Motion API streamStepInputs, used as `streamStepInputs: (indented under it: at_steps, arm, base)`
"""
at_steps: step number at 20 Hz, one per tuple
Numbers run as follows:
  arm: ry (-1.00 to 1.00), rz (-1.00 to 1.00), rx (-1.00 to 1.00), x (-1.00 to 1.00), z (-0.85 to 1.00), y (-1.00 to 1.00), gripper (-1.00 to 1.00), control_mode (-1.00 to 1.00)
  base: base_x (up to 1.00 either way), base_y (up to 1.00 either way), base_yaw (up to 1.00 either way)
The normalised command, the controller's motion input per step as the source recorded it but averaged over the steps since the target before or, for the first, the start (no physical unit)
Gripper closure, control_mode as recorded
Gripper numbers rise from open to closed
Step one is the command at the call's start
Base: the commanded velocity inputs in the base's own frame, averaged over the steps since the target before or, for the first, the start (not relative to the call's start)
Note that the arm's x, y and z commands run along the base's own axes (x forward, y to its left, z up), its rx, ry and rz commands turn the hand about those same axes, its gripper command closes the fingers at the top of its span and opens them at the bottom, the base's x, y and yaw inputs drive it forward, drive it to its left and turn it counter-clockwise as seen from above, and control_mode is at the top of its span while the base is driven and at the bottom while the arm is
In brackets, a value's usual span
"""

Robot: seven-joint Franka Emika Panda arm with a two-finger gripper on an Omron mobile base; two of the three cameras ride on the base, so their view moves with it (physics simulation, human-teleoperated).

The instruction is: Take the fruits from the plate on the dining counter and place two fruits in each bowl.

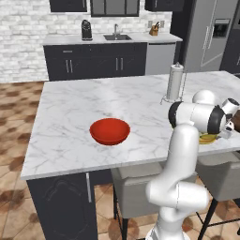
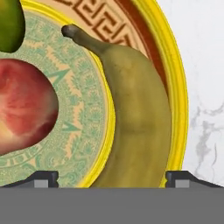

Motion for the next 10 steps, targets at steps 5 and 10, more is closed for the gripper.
streamStepInputs:
  at_steps: [5, 10]
  arm:
    - [0.00, 0.00, 0.00, 0.00, 0.00, 0.00, 1.00, -1.00]
    - [0.01, 0.00, -0.01, 0.00, 0.14, 0.00, 1.00, -1.00]
  base:
    - [0.00, 0.00, 0.00]
    - [0.00, 0.00, 0.00]
